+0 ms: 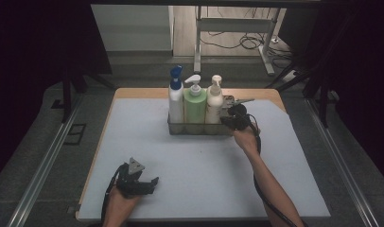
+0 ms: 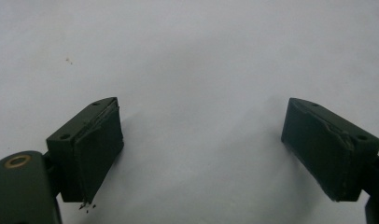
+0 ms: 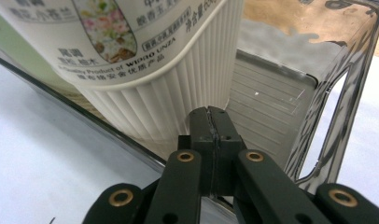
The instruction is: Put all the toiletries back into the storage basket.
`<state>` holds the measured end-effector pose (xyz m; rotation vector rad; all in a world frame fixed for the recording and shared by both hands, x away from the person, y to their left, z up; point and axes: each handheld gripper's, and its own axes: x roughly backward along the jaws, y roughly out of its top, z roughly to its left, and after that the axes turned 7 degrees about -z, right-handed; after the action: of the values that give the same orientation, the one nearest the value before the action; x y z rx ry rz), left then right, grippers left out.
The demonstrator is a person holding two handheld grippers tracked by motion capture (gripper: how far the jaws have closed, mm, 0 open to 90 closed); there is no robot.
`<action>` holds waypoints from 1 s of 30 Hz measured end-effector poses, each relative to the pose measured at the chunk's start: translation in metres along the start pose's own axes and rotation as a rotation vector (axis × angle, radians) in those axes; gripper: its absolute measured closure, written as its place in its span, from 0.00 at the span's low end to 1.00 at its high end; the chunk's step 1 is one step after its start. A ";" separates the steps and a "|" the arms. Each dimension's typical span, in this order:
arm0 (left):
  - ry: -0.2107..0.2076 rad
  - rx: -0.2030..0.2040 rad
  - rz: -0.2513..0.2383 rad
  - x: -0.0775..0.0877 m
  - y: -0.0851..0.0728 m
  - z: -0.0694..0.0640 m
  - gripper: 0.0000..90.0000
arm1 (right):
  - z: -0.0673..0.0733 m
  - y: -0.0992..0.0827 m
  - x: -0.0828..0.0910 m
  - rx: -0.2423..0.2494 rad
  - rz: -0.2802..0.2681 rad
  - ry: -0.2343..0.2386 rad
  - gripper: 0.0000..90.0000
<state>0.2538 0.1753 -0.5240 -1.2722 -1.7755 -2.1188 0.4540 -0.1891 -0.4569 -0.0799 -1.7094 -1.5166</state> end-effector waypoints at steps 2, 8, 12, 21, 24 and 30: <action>-0.001 0.000 0.000 0.000 0.000 0.000 0.14 | 0.001 0.001 0.001 0.003 0.002 -0.001 0.99; -0.001 0.000 0.001 0.000 0.000 0.000 0.14 | 0.003 0.002 0.003 0.011 0.004 0.004 0.99; -0.001 0.001 0.000 0.000 0.000 0.000 0.14 | 0.001 0.001 0.003 0.004 -0.001 0.005 0.96; 0.000 0.000 0.000 0.000 0.000 0.000 0.14 | -0.002 0.001 0.006 0.014 -0.002 -0.004 0.88; 0.000 0.001 -0.001 0.000 0.000 0.000 0.14 | -0.003 0.001 0.009 0.014 -0.006 -0.009 0.85; 0.000 0.001 -0.001 0.000 0.000 0.000 0.14 | -0.003 0.003 0.017 0.031 -0.010 -0.026 0.76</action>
<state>0.2537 0.1752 -0.5240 -1.2714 -1.7769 -2.1185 0.4461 -0.1988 -0.4450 -0.0751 -1.7561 -1.5021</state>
